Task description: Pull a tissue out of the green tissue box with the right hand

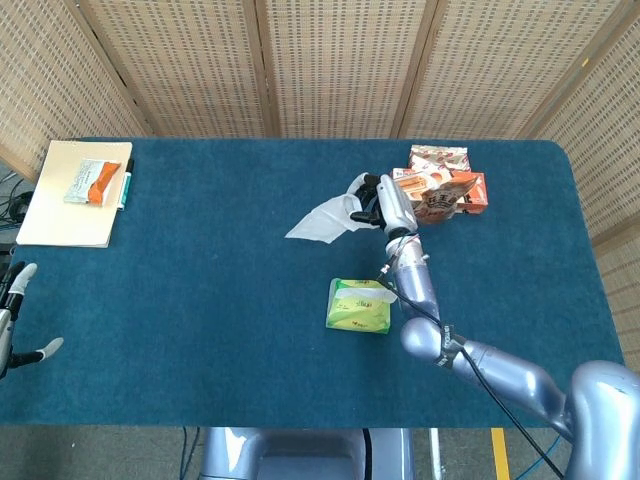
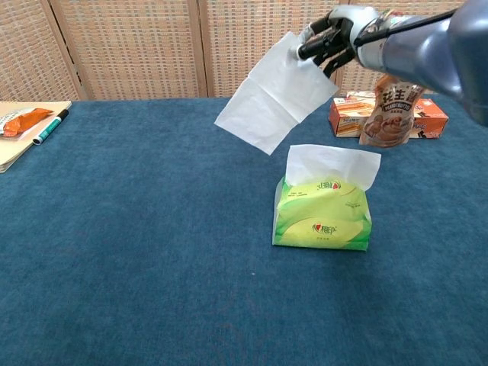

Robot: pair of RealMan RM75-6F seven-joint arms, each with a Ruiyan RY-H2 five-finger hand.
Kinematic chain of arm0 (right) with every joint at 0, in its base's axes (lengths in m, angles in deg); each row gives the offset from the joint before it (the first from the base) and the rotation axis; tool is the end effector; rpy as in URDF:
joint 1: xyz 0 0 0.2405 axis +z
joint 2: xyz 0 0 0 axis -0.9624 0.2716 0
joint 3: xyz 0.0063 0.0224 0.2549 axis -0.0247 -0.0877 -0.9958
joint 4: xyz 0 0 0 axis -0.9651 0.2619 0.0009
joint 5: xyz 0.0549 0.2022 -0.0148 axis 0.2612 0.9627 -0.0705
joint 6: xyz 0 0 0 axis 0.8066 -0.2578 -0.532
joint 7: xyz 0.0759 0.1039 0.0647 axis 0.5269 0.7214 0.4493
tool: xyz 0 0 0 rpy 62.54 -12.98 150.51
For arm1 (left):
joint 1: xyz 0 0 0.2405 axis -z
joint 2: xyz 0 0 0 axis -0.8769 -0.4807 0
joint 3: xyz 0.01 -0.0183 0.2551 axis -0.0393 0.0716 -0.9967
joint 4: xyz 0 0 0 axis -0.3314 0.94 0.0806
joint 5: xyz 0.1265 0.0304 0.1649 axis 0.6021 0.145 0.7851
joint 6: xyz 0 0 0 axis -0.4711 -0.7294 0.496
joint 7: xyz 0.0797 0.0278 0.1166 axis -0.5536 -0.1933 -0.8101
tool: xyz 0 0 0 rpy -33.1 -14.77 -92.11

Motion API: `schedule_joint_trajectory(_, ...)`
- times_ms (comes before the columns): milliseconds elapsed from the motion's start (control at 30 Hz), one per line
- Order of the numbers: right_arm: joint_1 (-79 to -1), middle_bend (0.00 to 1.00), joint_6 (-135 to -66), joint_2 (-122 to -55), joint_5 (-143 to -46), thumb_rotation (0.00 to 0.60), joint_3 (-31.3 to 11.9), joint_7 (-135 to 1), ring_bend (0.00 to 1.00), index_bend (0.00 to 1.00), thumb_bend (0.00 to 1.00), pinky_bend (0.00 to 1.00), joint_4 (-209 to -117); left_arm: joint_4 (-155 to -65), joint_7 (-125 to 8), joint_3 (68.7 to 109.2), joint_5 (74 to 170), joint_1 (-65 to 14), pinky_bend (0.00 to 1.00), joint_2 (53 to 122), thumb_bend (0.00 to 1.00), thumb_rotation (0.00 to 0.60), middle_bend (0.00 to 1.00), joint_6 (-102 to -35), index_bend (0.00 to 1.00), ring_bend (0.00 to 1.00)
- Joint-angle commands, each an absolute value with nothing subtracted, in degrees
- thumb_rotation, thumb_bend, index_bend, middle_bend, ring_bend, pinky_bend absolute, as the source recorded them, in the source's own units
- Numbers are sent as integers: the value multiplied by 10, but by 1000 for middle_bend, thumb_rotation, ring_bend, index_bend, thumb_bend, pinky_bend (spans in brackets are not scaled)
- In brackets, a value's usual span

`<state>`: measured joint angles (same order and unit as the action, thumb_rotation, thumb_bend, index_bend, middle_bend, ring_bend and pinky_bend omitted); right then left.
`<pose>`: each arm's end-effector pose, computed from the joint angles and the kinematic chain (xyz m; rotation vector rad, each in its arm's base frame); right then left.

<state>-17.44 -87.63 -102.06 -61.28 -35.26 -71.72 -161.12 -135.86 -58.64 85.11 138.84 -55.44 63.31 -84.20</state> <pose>-0.0651 -0.4548 0.0127 1.1058 -1.6762 1.3705 -0.3129 0.1891 0.1780 -1.3153 -0.9995 -0.8274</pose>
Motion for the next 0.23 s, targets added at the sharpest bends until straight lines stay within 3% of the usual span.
schedule_joint_trajectory(33, -154, 664, -830, -1074, -582, 600, -356, -670, 592, 678, 551, 660, -1538, -1352, -577, 853, 1384, -553, 0, 632, 0, 600, 0, -837, 0, 0)
schedule_joint_trajectory(233, -154, 664, -806, -1092, -584, 600, -360, -639, 592, 678, 553, 660, -1504, -1344, -571, 852, 1382, -551, 0, 632, 0, 600, 0, -832, 0, 0)
